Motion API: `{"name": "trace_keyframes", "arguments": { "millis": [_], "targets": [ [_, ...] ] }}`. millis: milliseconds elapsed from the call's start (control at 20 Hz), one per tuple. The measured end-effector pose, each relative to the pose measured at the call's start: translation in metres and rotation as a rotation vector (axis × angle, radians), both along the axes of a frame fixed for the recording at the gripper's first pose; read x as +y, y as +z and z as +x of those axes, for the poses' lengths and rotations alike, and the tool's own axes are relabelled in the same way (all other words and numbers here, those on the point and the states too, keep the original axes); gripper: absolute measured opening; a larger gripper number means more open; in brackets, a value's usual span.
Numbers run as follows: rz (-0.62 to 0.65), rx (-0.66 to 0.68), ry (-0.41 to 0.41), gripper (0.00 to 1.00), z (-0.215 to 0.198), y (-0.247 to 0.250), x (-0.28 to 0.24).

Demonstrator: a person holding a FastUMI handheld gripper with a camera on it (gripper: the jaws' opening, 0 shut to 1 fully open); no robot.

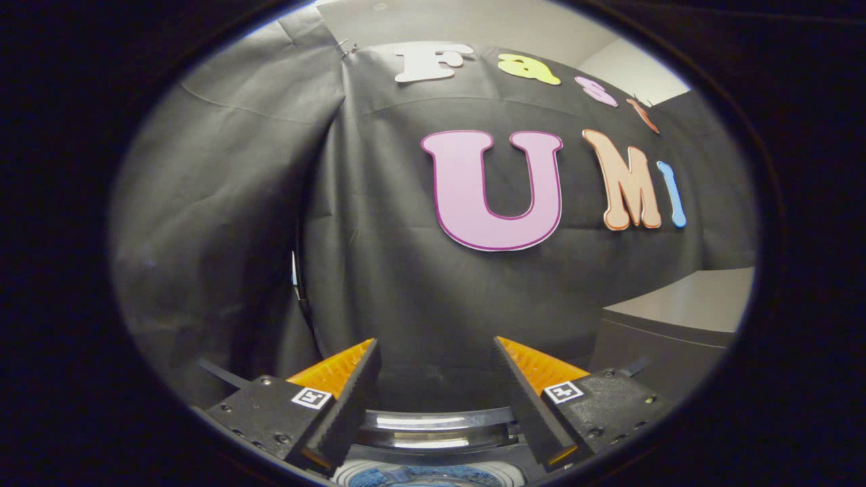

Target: Put the clothes into the washing machine and then close the washing machine lid.

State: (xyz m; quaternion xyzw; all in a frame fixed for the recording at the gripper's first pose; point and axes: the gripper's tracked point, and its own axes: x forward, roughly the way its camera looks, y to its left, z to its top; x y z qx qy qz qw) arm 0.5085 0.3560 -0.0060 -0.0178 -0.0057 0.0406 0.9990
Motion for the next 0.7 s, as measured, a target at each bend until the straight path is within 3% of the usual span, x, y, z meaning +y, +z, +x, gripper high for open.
{"name": "trace_keyframes", "arguments": {
  "millis": [700],
  "targets": [
    [-0.007,0.054,-0.024,0.97,-0.031,-0.021,-0.006]
  ]
}}
